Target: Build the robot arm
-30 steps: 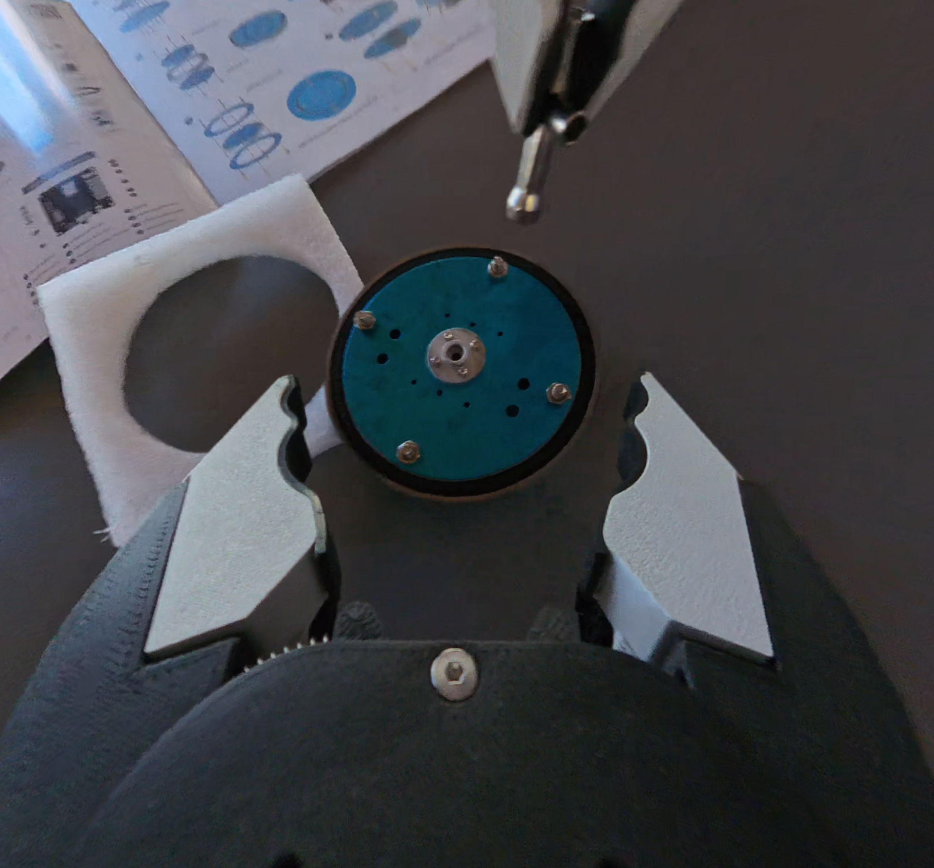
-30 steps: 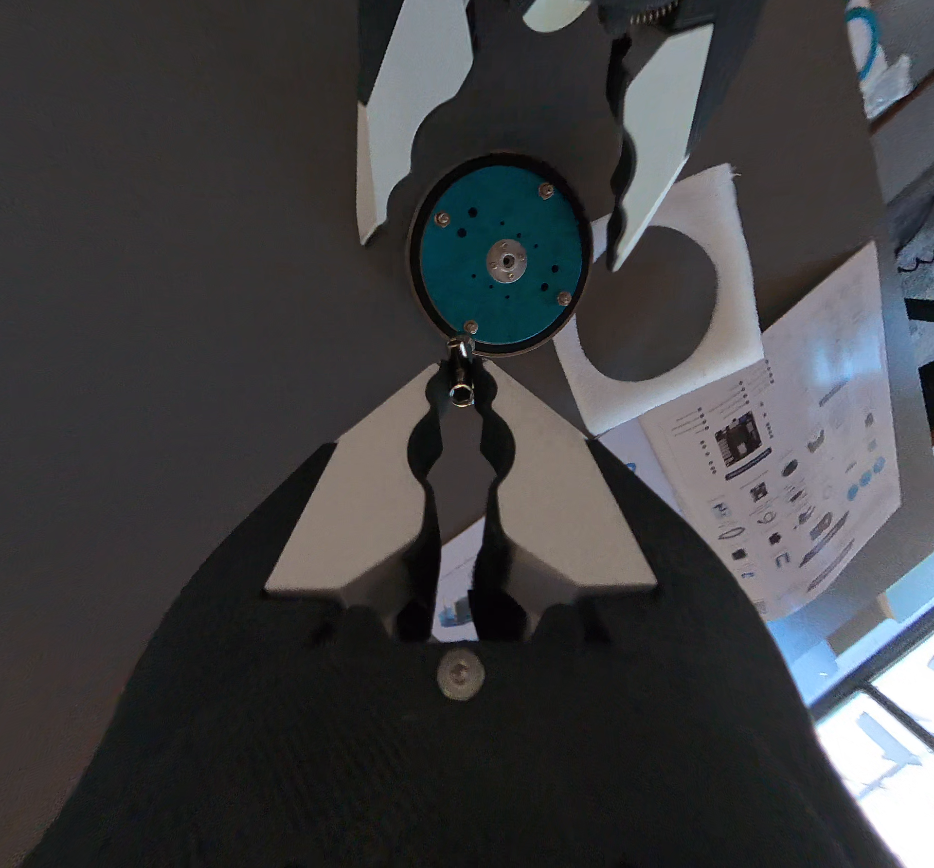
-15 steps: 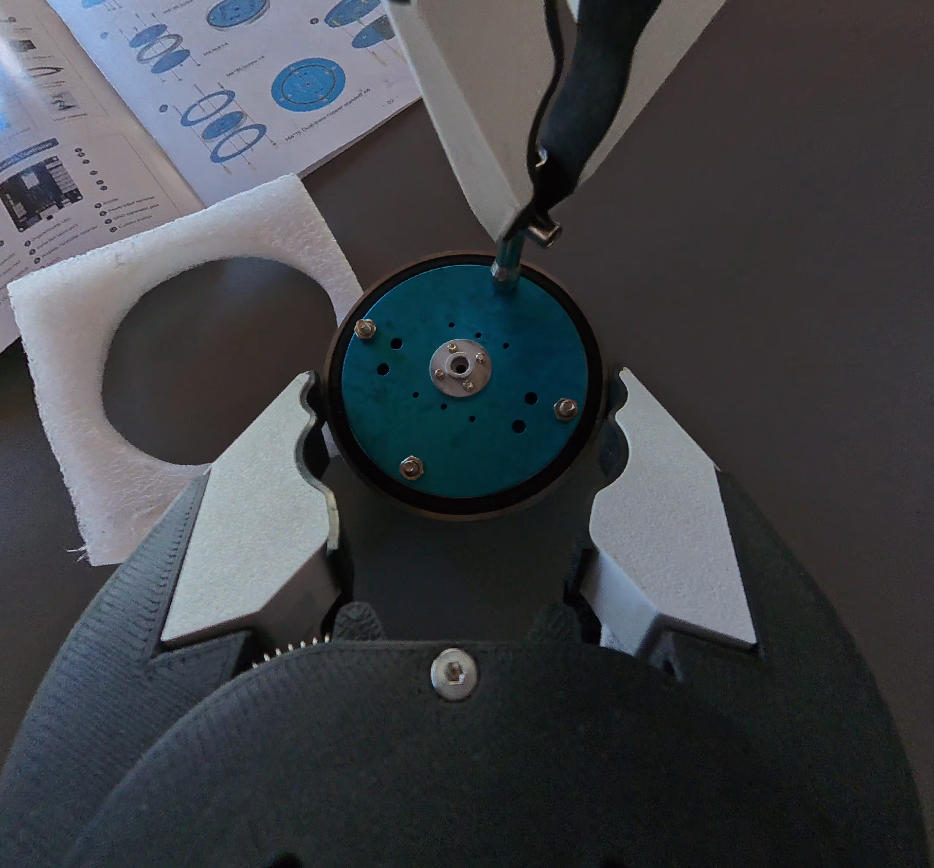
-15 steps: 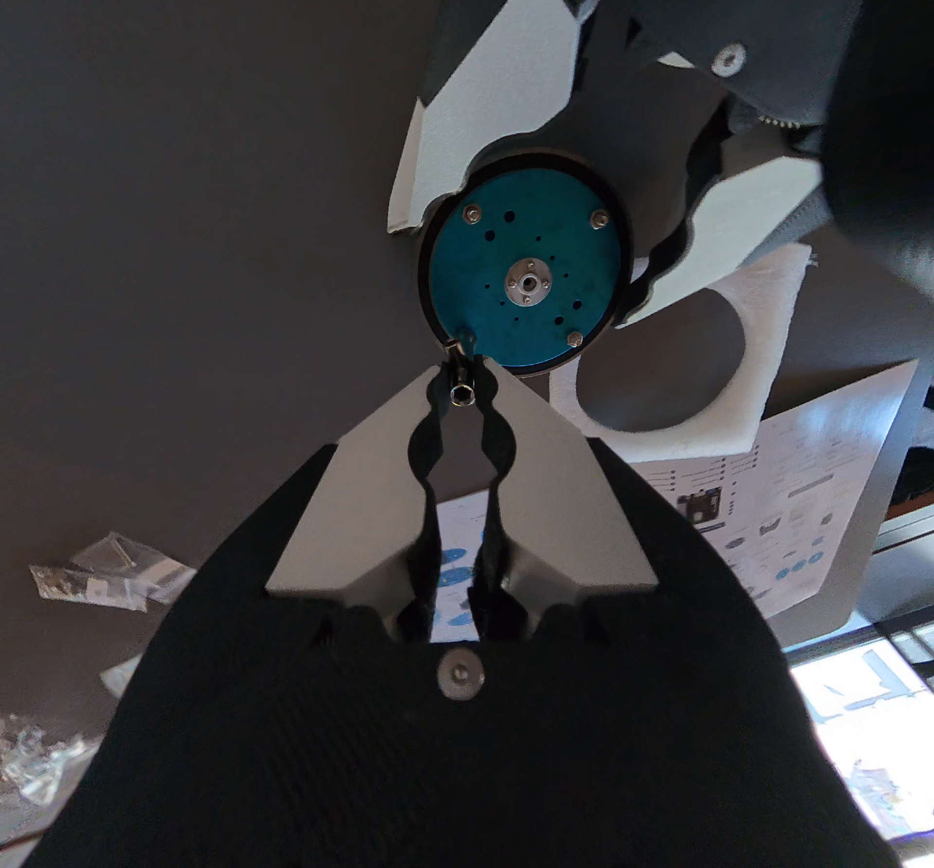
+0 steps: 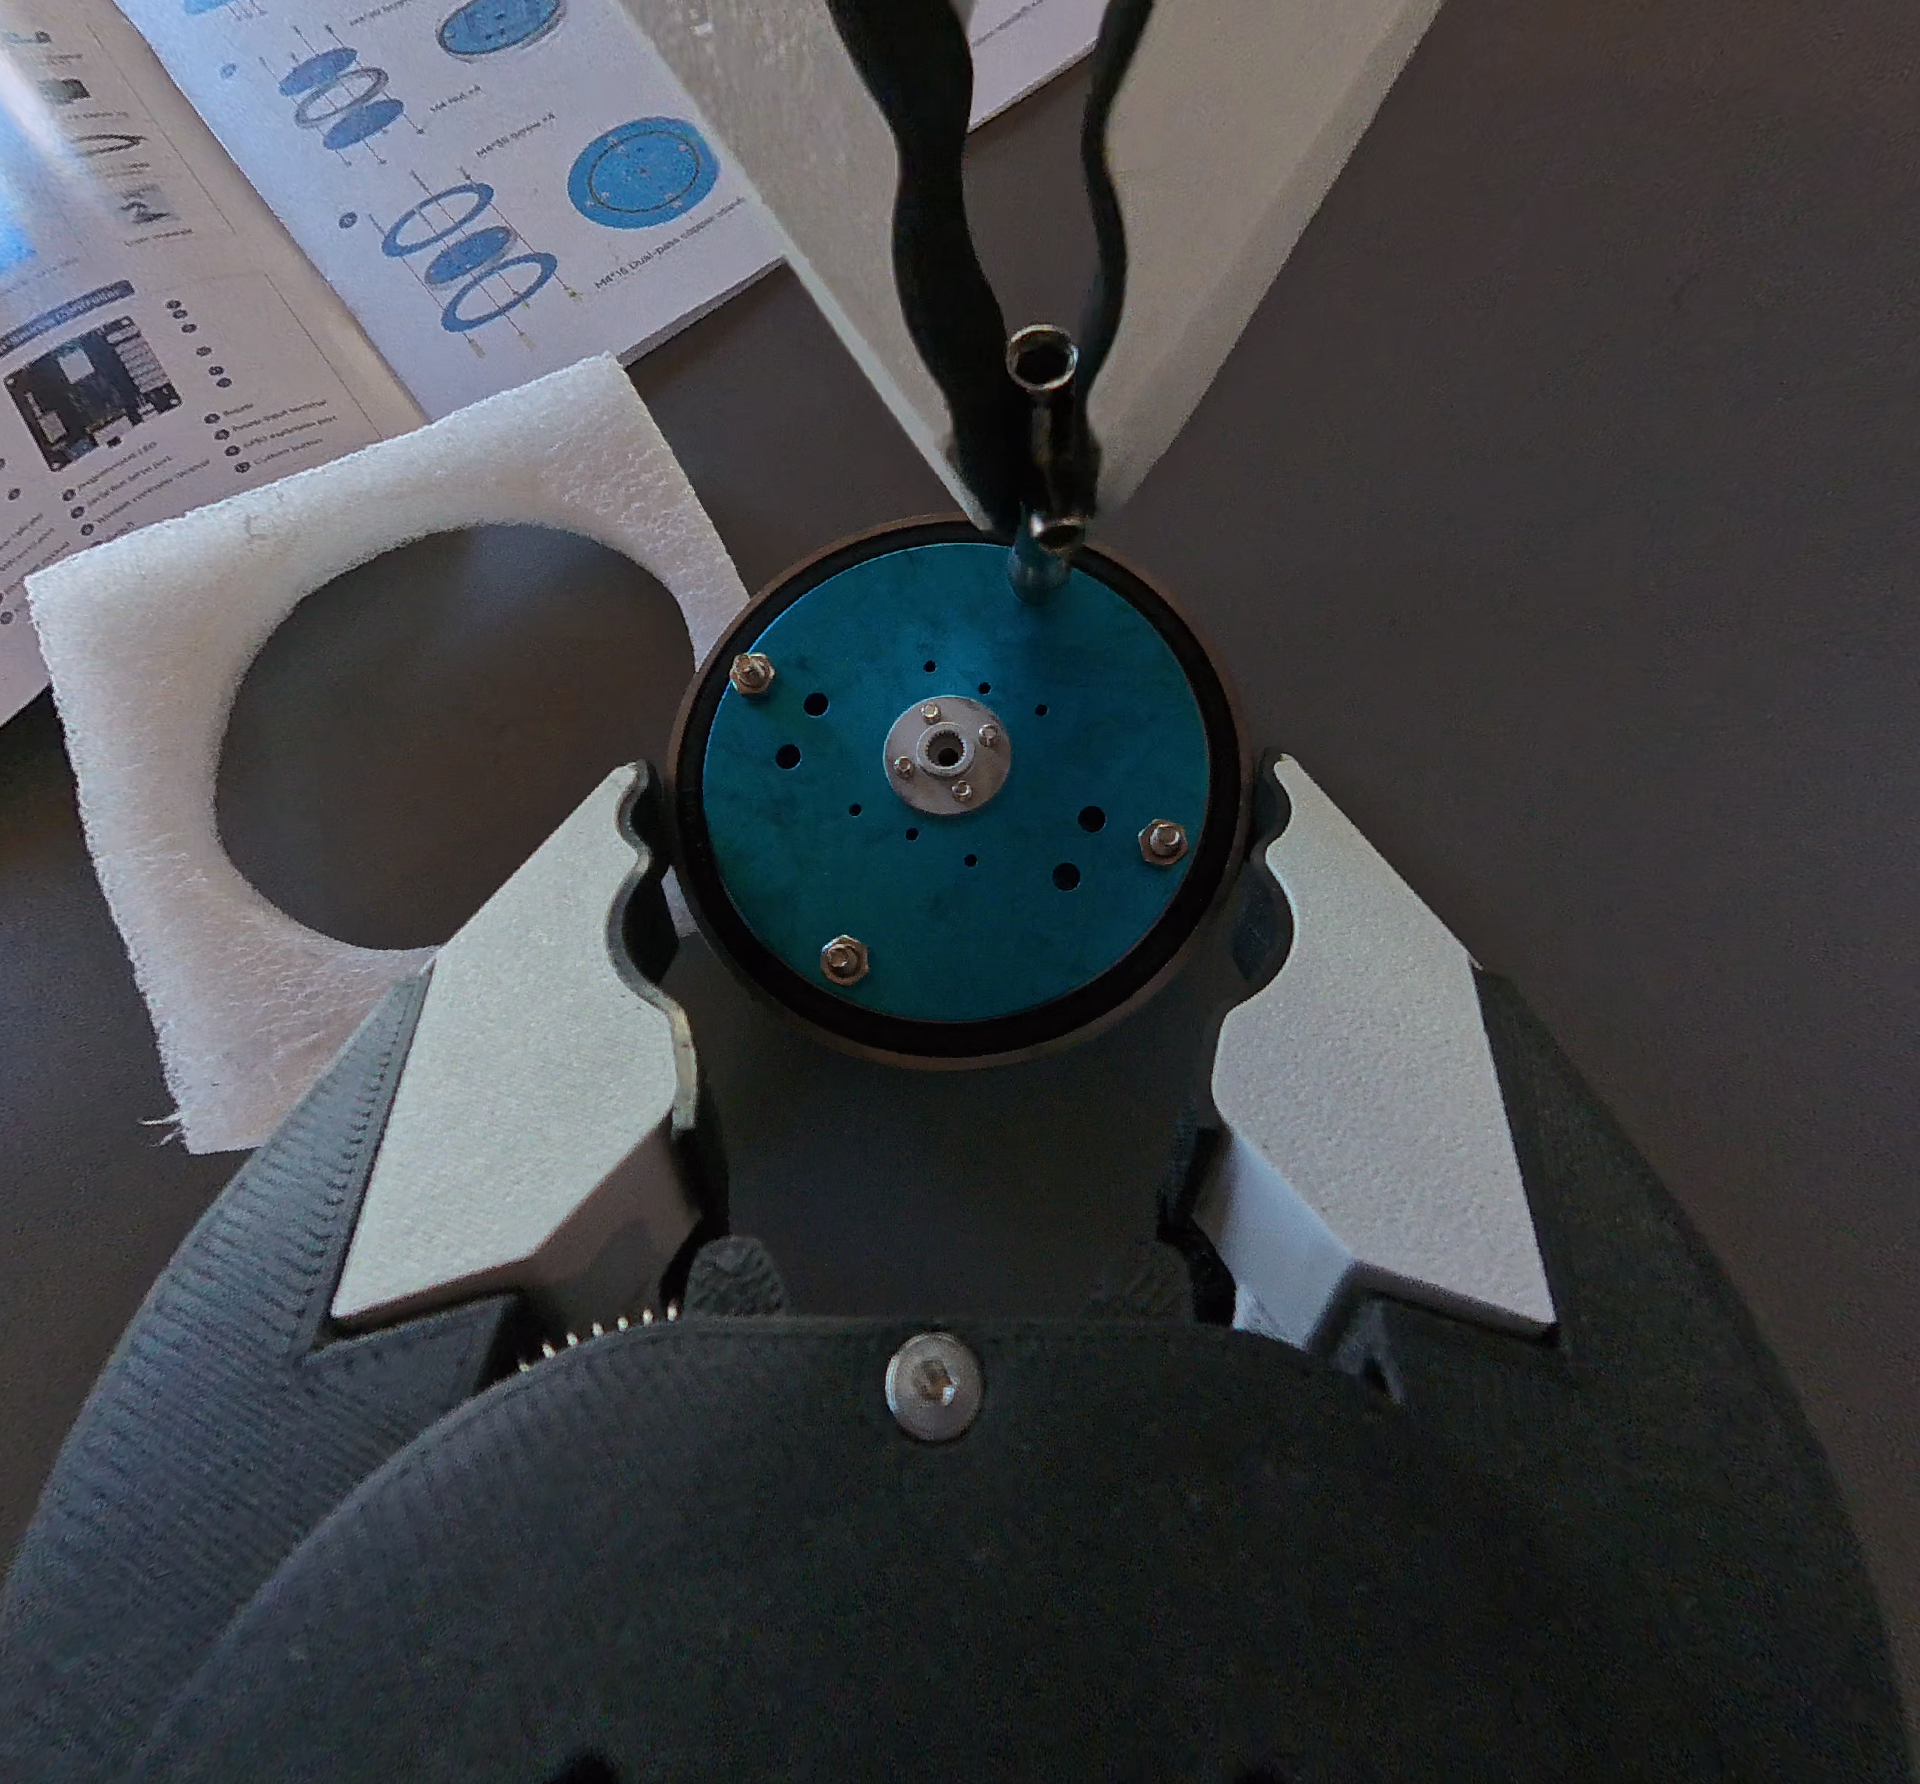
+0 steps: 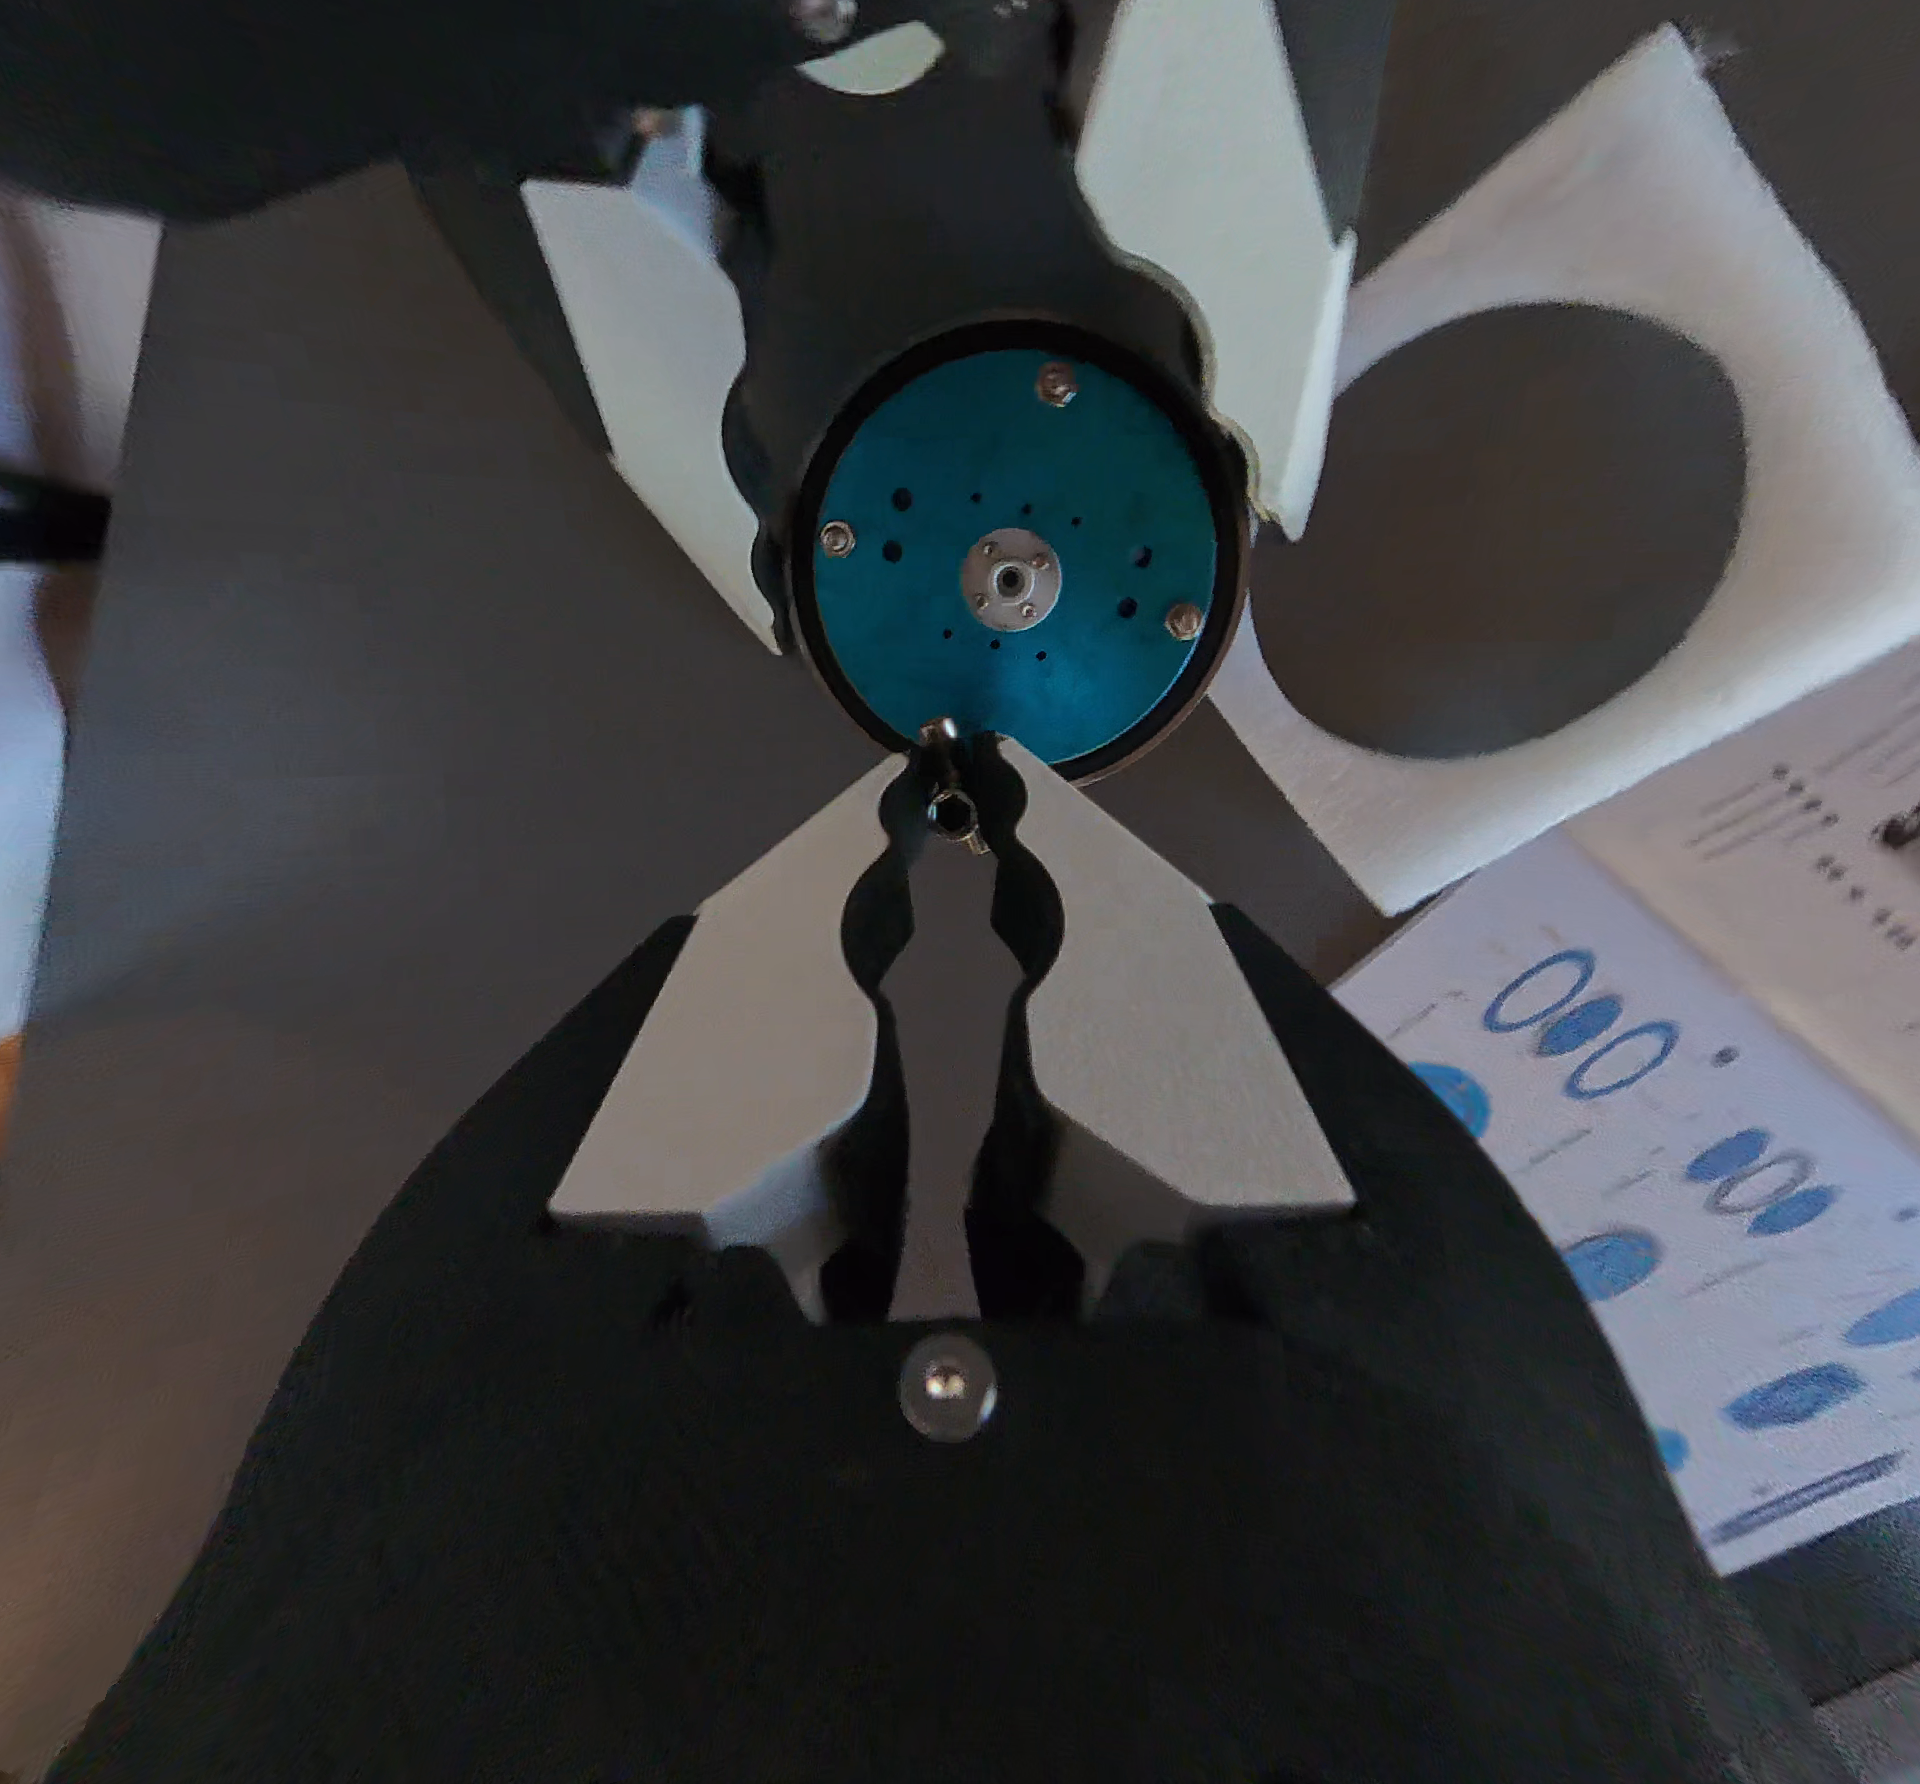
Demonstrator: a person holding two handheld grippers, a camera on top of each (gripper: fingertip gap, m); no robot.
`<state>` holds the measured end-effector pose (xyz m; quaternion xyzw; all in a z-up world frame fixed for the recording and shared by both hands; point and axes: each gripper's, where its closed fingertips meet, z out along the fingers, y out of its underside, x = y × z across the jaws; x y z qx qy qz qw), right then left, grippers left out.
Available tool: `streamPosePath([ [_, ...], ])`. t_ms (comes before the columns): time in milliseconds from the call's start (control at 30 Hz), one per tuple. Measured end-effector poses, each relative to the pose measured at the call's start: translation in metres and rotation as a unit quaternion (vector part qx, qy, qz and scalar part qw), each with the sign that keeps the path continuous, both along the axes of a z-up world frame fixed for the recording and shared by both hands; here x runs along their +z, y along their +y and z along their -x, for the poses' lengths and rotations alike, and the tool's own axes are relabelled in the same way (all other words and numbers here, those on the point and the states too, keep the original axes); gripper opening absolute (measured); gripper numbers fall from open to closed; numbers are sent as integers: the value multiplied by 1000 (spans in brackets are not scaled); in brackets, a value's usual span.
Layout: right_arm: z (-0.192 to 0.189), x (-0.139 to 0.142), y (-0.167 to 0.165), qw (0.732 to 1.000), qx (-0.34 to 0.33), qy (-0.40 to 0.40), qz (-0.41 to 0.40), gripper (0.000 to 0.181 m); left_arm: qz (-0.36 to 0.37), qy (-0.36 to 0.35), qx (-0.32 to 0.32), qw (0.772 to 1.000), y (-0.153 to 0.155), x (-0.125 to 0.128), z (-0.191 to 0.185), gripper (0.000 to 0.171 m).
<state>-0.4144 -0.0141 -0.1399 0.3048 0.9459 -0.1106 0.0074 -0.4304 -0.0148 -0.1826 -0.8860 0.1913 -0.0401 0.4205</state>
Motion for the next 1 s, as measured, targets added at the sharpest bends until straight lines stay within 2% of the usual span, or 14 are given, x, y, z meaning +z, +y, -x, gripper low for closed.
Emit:
streamPosePath([
  [167,1,0,0,986,-167,4,19,8,1,0,4,1000,0,0,0,111],
  [300,2,0,0,955,-289,27,60,9,1,-1,8,1000,1,0,0,111],
  [433,3,0,1,938,-331,69,73,9,1,-1,10,1000,1,0,0,112],
  [633,5,0,3,924,-365,80,80,9,2,-2,18,1000,2,0,1,111],
  [900,5,1,5,855,-486,128,127,9,2,0,29,1000,3,0,1,112],
  [1000,4,1,7,836,-513,156,119,9,2,0,34,999,4,-1,0,111],
])
